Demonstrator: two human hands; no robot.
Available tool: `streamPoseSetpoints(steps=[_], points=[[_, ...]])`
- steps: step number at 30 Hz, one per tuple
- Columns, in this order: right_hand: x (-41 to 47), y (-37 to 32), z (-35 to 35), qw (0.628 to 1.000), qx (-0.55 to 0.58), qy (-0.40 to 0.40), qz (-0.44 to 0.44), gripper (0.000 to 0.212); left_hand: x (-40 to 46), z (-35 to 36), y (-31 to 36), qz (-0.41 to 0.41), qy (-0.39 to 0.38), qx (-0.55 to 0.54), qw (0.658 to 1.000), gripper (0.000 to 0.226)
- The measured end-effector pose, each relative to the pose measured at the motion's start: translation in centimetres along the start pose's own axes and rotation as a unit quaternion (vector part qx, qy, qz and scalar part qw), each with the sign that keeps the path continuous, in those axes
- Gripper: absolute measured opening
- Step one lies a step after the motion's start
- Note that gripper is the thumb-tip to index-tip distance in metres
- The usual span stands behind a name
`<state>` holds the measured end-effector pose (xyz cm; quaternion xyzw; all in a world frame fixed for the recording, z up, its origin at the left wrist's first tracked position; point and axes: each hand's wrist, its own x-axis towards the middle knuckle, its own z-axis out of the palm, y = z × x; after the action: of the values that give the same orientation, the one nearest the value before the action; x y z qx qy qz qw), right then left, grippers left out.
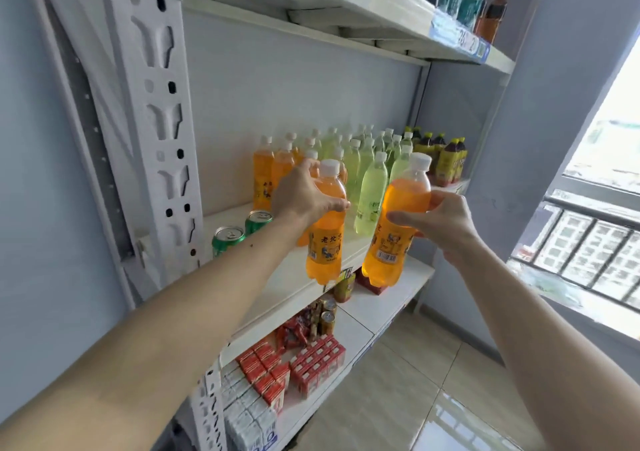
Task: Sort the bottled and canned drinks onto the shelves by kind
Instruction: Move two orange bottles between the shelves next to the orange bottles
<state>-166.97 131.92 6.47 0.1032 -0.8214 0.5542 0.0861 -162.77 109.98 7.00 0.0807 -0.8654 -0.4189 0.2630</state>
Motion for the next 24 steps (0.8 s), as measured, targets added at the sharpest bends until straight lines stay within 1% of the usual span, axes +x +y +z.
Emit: streamPoseSetpoints(steps=[3, 5, 7, 12, 15, 19, 24], points=[[4.6, 1.7, 1.0, 1.000, -0.005, -0.019, -0.003, 0.055, 2.7, 1.9, -0.7, -0.020, 0.008, 0.012, 1.000, 0.095], [7.6, 2.9, 1.6, 0.999, -0.012, -0.042, -0.007, 0.055, 4.4, 3.3, -1.3, -0.036, 0.014, 0.018, 0.999, 0.097], [10.5, 4.3, 2.4, 0.998, -0.017, -0.065, -0.017, 0.051, 5.9, 4.3, -1.8, -0.050, 0.014, 0.022, 0.998, 0.099], [17.4, 7.3, 4.5, 0.987, -0.026, -0.154, -0.041, 0.050, 8.6, 6.9, -2.4, -0.082, 0.049, 0.031, 0.995, 0.102], [20.8, 8.5, 5.5, 0.974, -0.027, -0.216, -0.058, 0.053, 9.7, 8.6, -2.3, -0.110, 0.091, 0.043, 0.989, 0.096], [23.4, 9.4, 7.2, 0.958, -0.024, -0.277, -0.075, 0.052, 10.2, 10.0, -2.6, -0.144, 0.132, 0.071, 0.978, 0.090], [24.3, 10.1, 8.3, 0.947, -0.021, -0.308, -0.087, 0.052, 10.3, 10.7, -3.1, -0.160, 0.162, 0.098, 0.969, 0.087]])
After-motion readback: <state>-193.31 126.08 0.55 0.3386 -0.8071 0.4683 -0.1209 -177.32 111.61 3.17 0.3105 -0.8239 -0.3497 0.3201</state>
